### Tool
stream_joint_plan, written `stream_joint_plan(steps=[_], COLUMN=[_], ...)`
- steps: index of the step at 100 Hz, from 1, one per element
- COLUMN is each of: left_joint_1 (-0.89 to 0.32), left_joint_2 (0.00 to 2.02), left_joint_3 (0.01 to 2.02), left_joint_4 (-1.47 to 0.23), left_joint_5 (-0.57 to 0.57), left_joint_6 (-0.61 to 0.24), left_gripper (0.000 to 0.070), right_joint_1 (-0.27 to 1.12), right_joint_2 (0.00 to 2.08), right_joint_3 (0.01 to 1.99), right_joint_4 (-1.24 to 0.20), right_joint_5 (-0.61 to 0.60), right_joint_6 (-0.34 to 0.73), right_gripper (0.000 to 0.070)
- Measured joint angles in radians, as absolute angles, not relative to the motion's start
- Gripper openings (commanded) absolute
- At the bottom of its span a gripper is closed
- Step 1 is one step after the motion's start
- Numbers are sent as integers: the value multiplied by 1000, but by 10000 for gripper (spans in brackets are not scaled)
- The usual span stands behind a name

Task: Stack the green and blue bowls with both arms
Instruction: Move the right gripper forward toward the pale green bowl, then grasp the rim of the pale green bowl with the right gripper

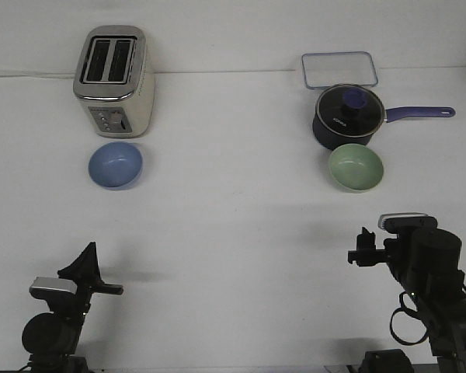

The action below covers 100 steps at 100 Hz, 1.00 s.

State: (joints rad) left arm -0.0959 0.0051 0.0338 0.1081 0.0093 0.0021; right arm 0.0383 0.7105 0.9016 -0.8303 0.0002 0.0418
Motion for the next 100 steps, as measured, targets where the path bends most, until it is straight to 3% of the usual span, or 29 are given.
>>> stream_joint_plan(steps=[27, 49, 100], left_joint_1=[-96, -96, -96], left_joint_2=[5, 5, 5], left_joint_3=[34, 34, 34], left_joint_4=[108, 108, 108], left_joint_5=[9, 9, 9], left_joint_6=[2, 2, 2], left_gripper=[12, 12, 12], right_joint_1=[22, -54, -206], right_joint_2=[810, 1038, 1560], right_joint_3=[977, 1113, 1307], right_joint_4=[-822, -806, -606], right_joint_5=[4, 4, -52], right_joint_6=[49, 38, -12], right_gripper=[481, 481, 480])
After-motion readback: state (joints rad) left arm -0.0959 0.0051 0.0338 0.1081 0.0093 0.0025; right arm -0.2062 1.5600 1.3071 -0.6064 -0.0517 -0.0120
